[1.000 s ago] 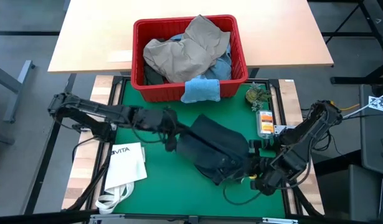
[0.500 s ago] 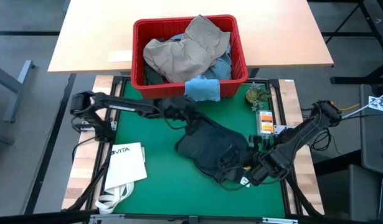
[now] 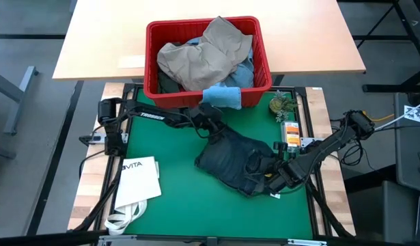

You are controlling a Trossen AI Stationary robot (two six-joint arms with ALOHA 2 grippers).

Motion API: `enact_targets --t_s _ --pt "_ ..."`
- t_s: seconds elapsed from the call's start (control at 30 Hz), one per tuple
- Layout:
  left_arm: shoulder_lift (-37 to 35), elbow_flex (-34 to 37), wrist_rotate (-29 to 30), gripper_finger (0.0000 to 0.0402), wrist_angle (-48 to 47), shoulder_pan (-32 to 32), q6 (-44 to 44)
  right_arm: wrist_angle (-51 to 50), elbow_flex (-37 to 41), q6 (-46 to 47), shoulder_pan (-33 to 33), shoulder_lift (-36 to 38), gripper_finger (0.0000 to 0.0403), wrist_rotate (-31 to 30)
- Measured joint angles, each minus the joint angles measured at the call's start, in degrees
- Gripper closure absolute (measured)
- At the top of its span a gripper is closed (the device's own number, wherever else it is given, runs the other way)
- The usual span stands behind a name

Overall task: Fold Laundry from Bin
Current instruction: Fold the dark blue pants

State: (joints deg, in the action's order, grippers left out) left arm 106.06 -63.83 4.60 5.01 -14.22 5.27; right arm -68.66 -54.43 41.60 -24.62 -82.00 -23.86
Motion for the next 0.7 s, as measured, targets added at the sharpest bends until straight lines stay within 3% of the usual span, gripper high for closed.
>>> enact_targets --t_s 0.33,0.7 --pt "0.11 0.04 2.23 0.0382 4.31 0.53 -6.14 -0.44 0.56 -1.55 0.37 0.00 0.0315 -0.38" --pt "-0.19 0.13 4.28 0.0248 5.10 0.48 -7.57 -1.01 0.56 -1.62 0.33 0.00 0.0242 0.37"
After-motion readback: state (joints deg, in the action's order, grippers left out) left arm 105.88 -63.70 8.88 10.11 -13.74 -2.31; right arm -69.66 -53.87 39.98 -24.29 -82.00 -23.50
